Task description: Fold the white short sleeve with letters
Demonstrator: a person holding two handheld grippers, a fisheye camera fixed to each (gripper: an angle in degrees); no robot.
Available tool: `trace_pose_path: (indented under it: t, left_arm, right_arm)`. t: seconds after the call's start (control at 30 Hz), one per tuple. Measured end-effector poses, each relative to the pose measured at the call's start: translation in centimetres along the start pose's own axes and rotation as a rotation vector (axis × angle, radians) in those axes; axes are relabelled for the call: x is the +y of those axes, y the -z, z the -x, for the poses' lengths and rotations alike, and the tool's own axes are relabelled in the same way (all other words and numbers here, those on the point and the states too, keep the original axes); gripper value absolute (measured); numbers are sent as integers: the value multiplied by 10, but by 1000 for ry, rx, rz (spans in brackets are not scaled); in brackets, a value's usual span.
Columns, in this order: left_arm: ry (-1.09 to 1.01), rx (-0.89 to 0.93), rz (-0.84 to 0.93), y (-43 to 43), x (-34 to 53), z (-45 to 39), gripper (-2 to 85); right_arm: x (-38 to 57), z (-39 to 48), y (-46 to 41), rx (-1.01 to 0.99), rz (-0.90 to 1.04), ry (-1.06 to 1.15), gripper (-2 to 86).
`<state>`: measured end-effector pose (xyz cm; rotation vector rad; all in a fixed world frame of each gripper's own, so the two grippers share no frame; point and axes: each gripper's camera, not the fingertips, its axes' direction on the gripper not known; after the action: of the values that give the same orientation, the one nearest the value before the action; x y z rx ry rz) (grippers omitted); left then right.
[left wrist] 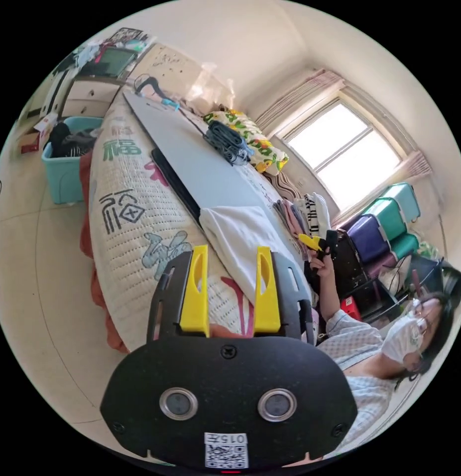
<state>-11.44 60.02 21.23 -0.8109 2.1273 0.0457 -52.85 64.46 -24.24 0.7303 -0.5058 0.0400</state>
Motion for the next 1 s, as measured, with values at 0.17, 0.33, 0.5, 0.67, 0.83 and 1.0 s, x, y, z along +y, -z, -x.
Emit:
trace_pose_path:
  t: [0.17,0.33,0.5,0.67,0.83,1.0]
  left_arm:
    - [-26,-5,88,-25,-40,7,147]
    - [-40,-9,145,-40,-66,14,127]
    - [-42,-16,164,-41,-80,19,108]
    - [-60,-45,126,-29,-83,16,65]
    - [-122,-36,105,-11,-81,-12,12]
    - [-248,-26,0,26,-75,-69,2]
  right_arm:
    - [-48,23,-71,168,180,-5,133]
    - [-67,49,-120,163,247,-36,136]
    - [-58,80,-142,166,252,-45,106]
    - [-33,109,-147,140,211,-53,50]
    - [7,160,-139,129,108,34,6]
    - [61,229,-111,47,-23,144,-4]
